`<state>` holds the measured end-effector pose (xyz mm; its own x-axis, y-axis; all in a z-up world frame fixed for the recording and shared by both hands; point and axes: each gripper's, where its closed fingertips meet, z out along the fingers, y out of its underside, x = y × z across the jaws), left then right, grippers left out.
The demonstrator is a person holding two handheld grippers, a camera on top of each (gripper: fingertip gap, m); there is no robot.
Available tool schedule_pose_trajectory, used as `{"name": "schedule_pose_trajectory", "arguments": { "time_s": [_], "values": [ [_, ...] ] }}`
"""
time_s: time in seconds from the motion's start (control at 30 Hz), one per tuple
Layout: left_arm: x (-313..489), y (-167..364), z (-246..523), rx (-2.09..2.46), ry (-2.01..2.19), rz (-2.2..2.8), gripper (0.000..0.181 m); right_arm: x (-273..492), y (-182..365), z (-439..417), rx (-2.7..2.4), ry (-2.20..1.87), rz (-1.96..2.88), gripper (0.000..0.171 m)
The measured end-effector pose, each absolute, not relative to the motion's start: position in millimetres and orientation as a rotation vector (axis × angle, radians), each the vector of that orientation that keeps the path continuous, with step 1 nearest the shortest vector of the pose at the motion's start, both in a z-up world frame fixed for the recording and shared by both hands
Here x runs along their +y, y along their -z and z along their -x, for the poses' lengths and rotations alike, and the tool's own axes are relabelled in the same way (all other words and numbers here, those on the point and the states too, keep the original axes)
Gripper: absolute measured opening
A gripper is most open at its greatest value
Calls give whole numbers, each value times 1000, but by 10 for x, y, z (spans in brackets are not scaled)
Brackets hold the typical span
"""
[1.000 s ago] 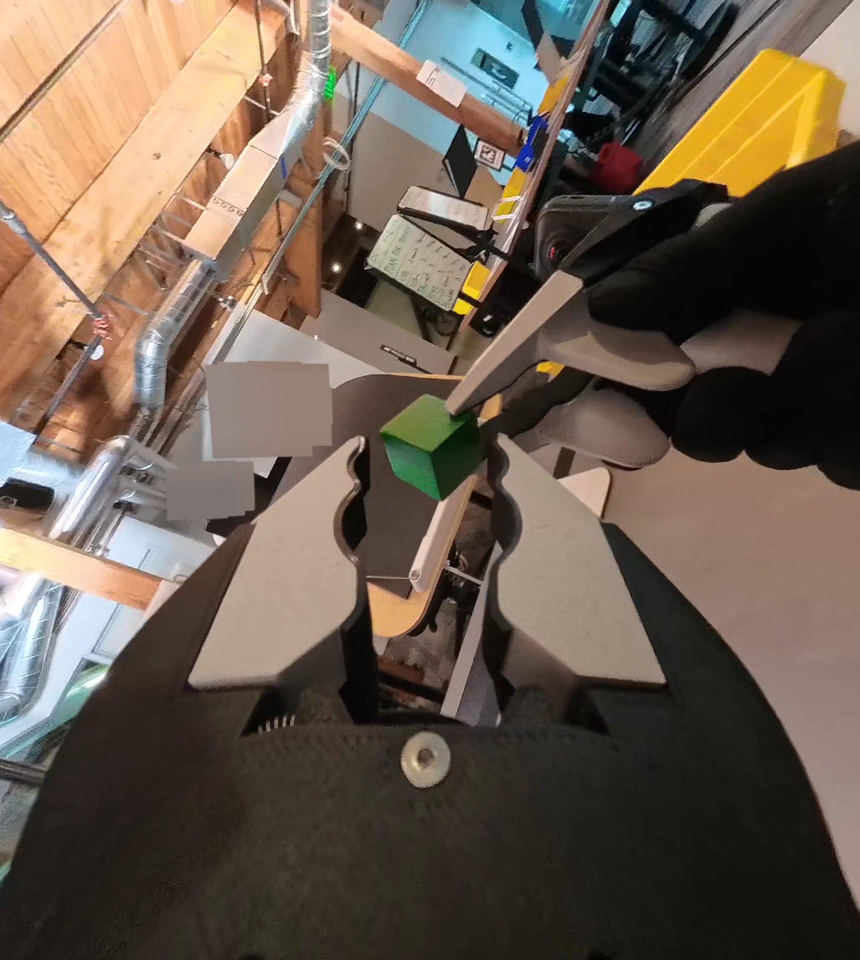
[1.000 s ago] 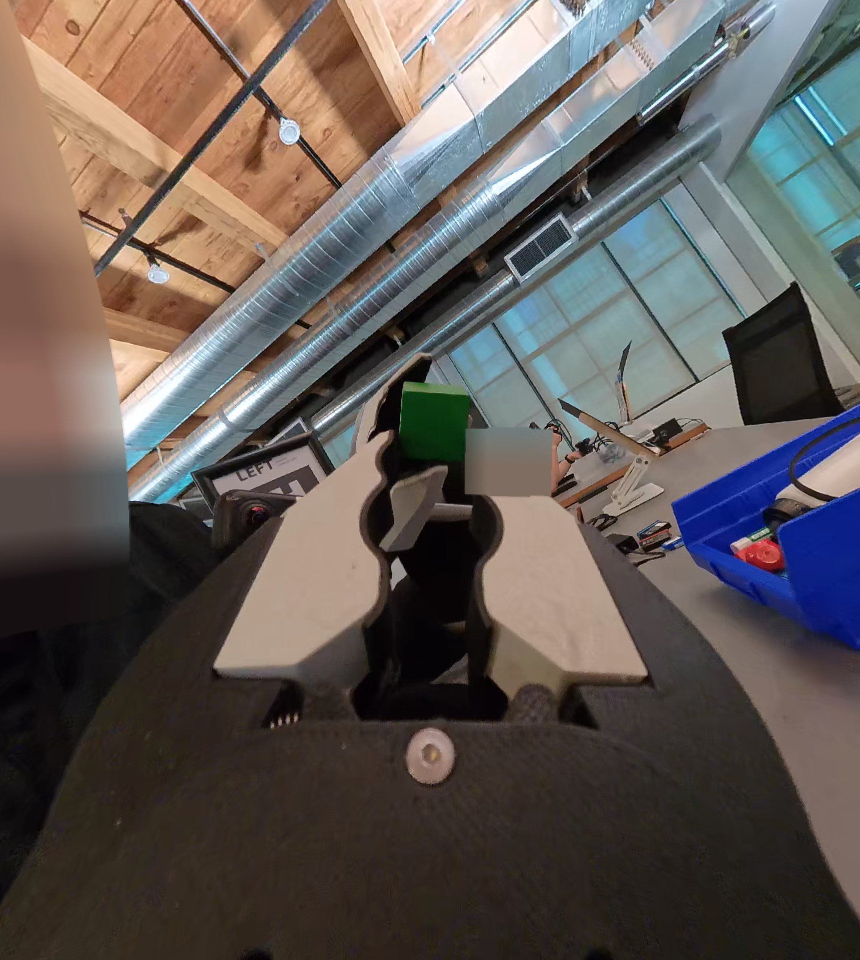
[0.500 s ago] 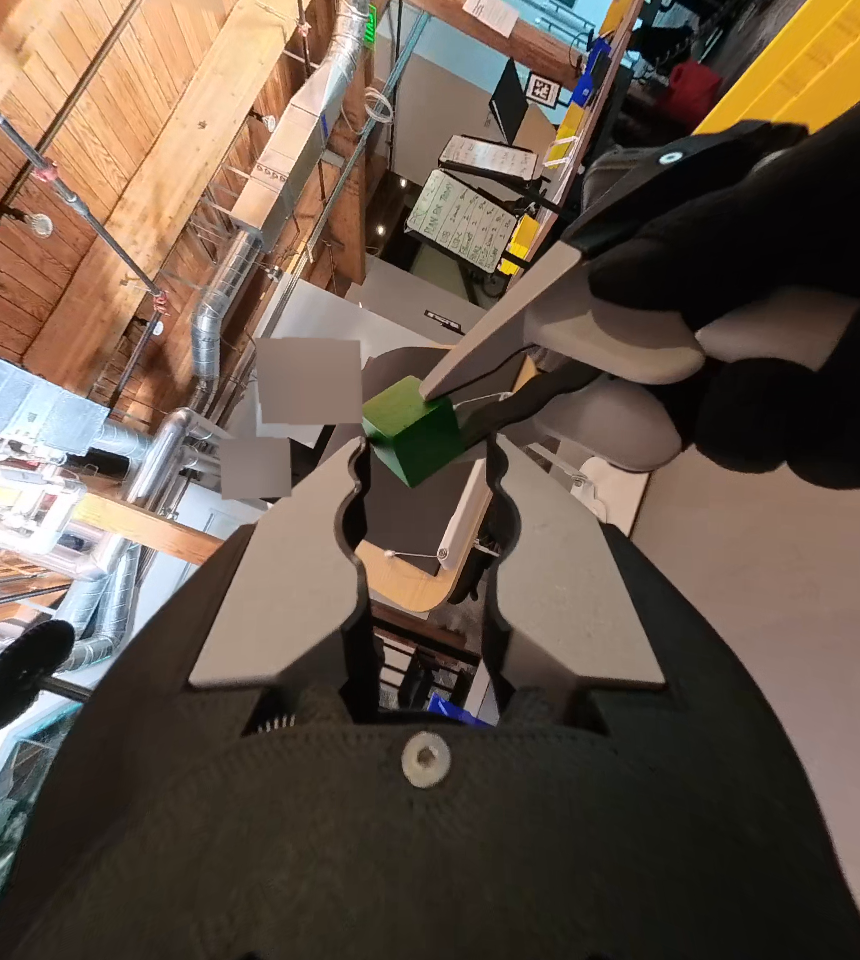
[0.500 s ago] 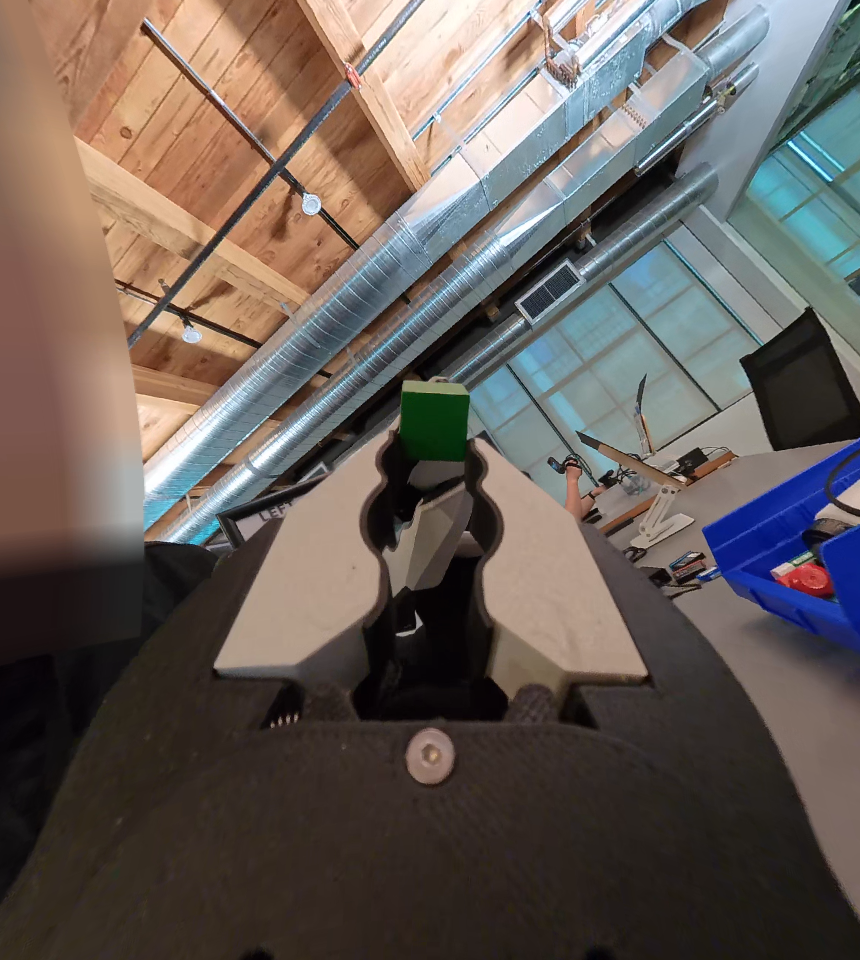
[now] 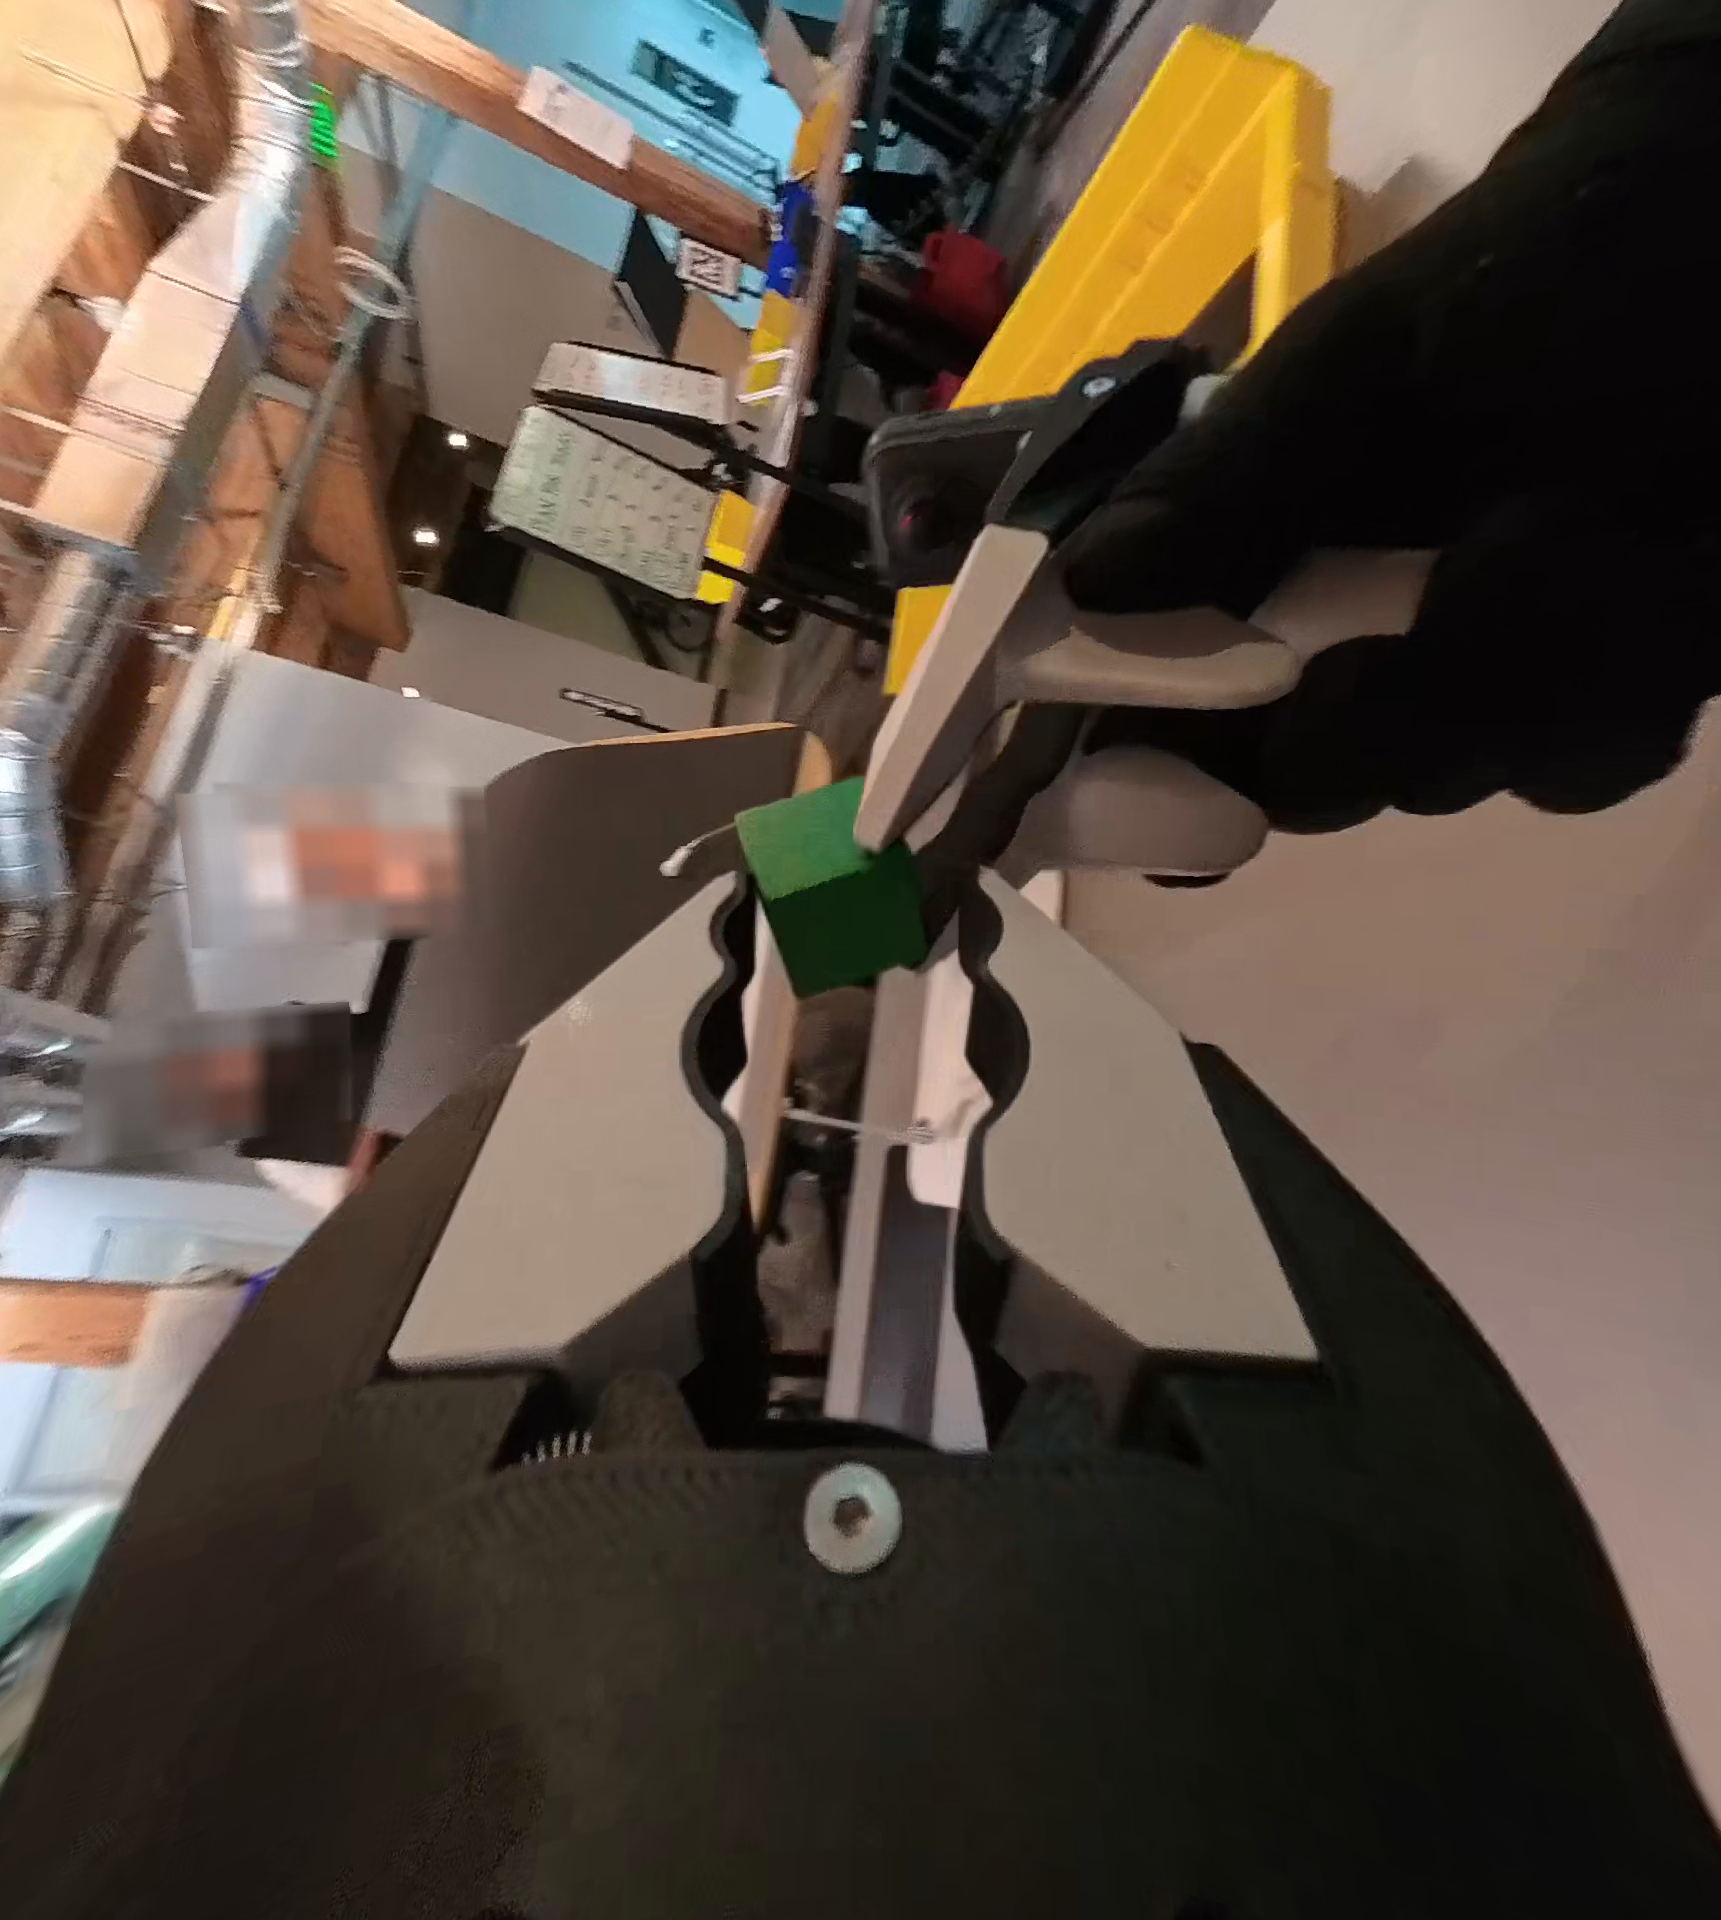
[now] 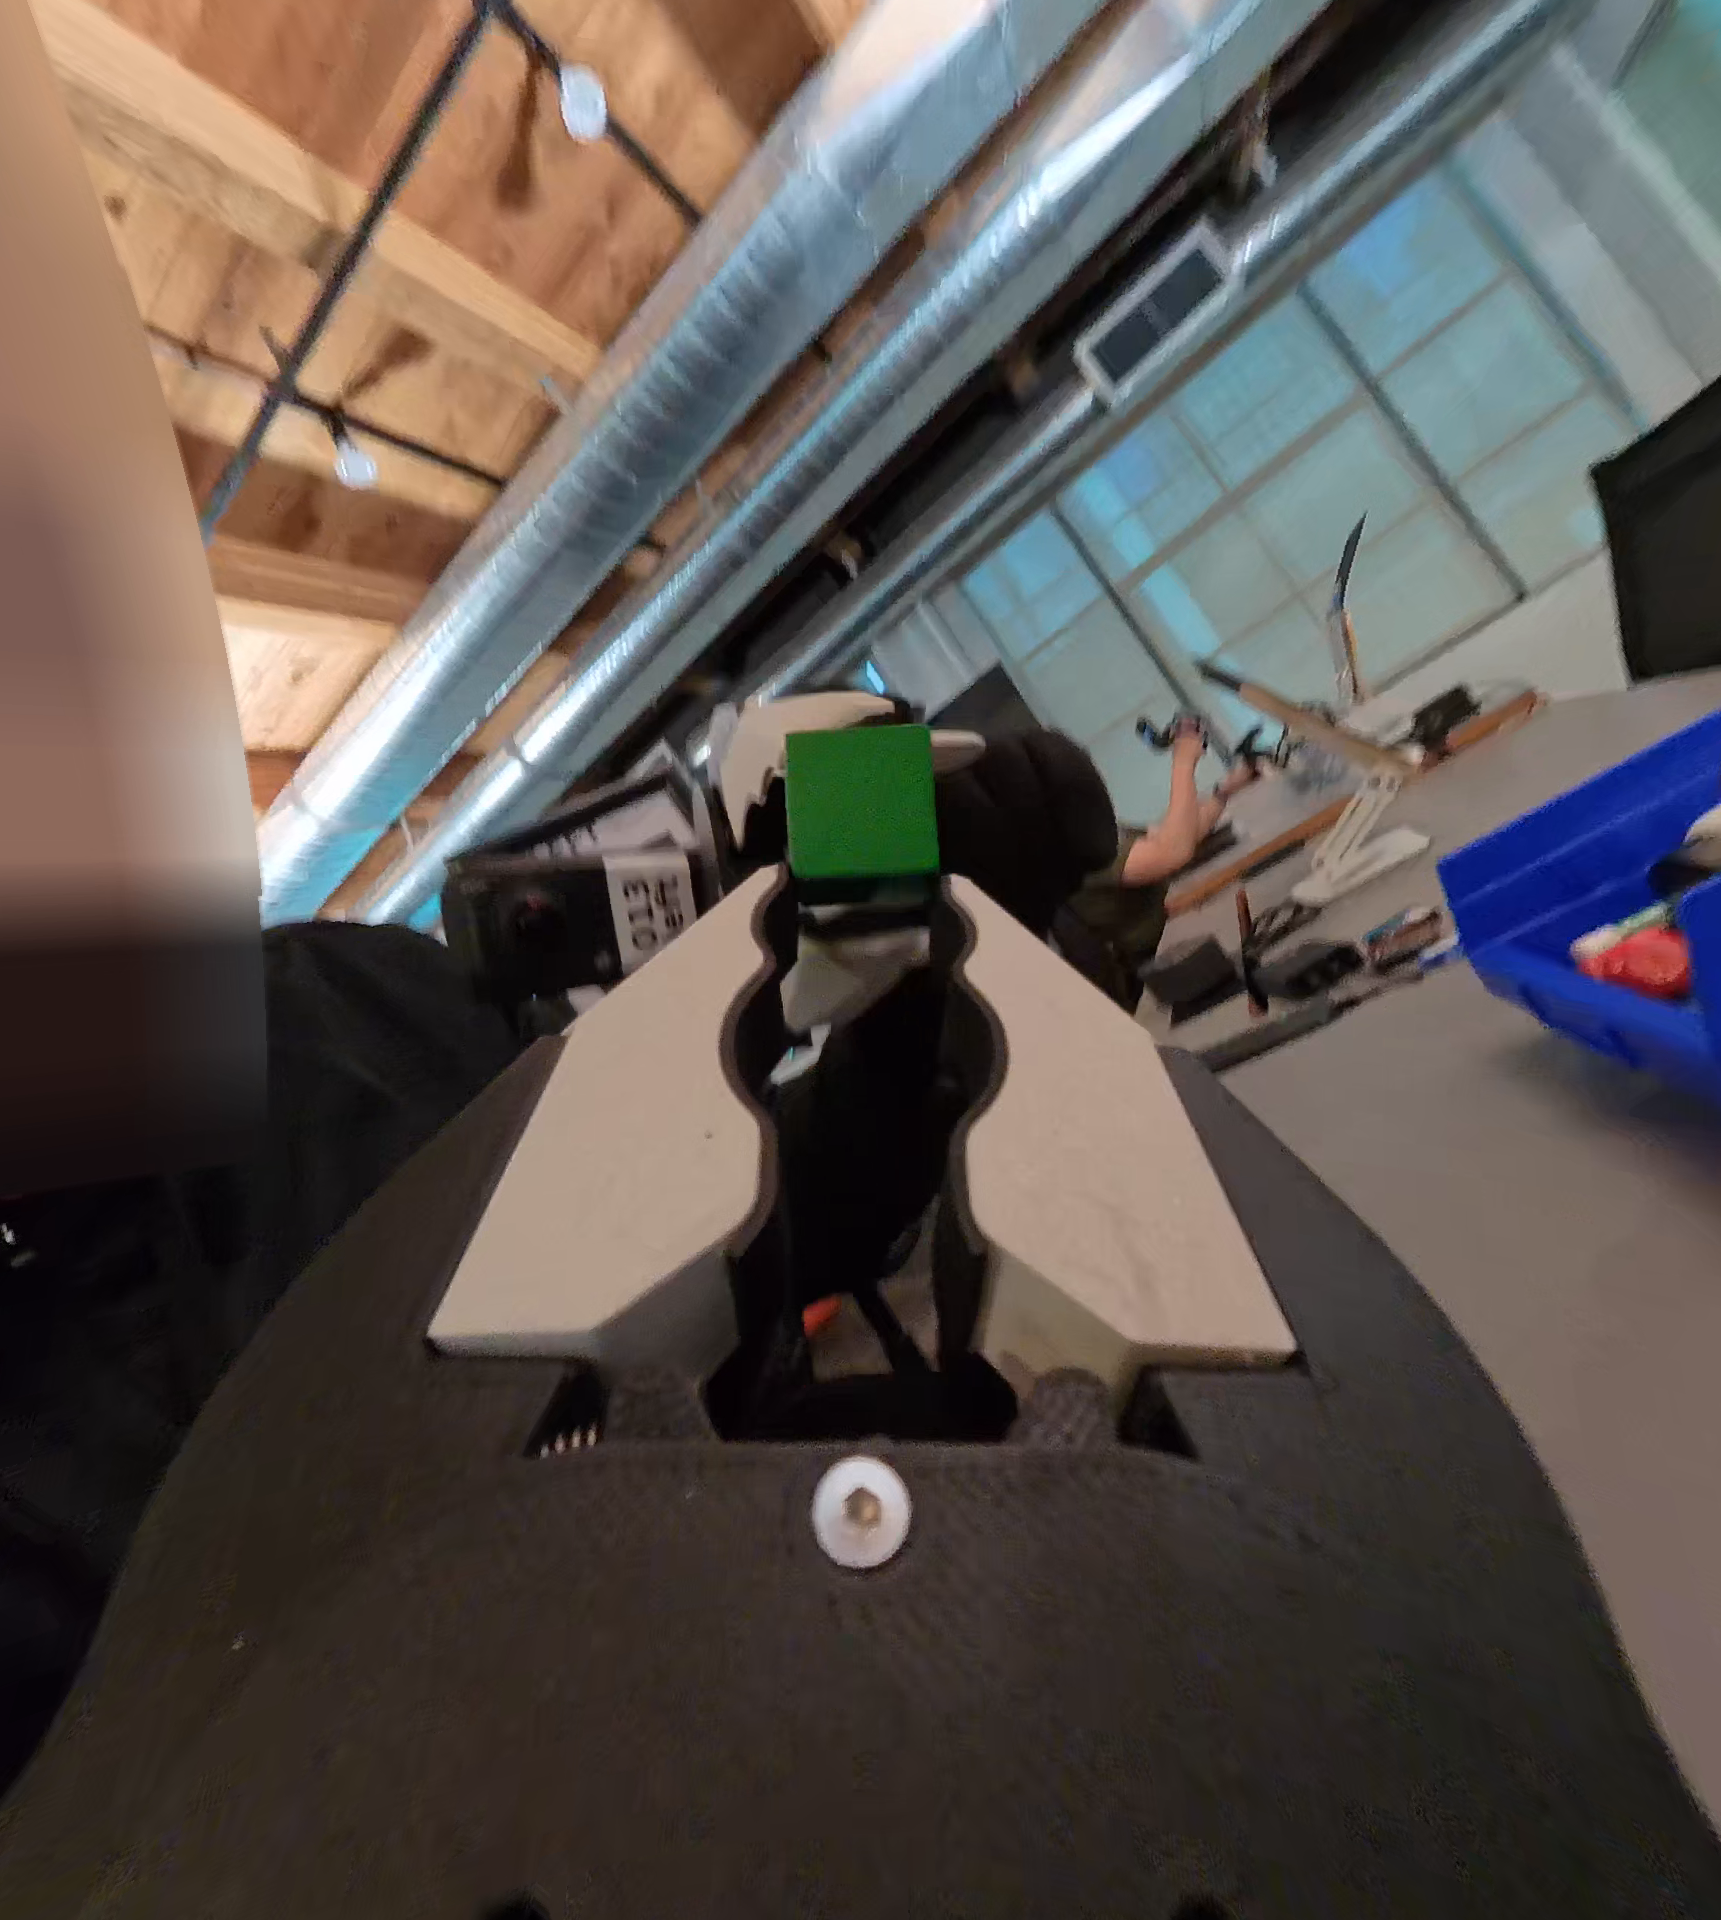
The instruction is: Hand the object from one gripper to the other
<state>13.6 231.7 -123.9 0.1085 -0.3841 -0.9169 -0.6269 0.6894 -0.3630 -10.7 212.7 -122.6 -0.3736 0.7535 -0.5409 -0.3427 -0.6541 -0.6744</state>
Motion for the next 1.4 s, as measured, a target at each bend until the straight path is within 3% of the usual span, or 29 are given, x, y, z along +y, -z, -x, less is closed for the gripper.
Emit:
{"name": "schedule_pose_trajectory", "arguments": {
  "time_s": [0.07, 0.27, 0.37, 0.57, 0.9, 1.13, 1.4],
  "values": [
    [2272, 1265, -151, 1538, -185, 881, 27, 2065, 1268, 150, -639, -2097, 1150, 23],
    [2279, 1303, -121, 1562, -156, 918, 27, 2077, 1295, 174, -638, -2083, 1159, 24],
    [2269, 1328, -121, 1573, -121, 935, 27, 2149, 1342, 167, -640, -2017, 1217, 46],
    [2297, 1370, -88, 1572, -15, 1003, 27, 2237, 1355, -21, -757, -1734, 1262, 47],
    [2203, 1344, -91, 1489, 528, 1205, 27, 2098, 1452, -58, -1252, -744, 1138, 49],
    [2164, 1361, -78, 1423, 861, 1306, 27, 2062, 1318, -58, -1272, -707, 1074, 40],
    [2037, 1517, -146, 1507, 910, 1301, 27, 2027, 1268, 1, -1251, -932, 1111, 28]
  ]
}}
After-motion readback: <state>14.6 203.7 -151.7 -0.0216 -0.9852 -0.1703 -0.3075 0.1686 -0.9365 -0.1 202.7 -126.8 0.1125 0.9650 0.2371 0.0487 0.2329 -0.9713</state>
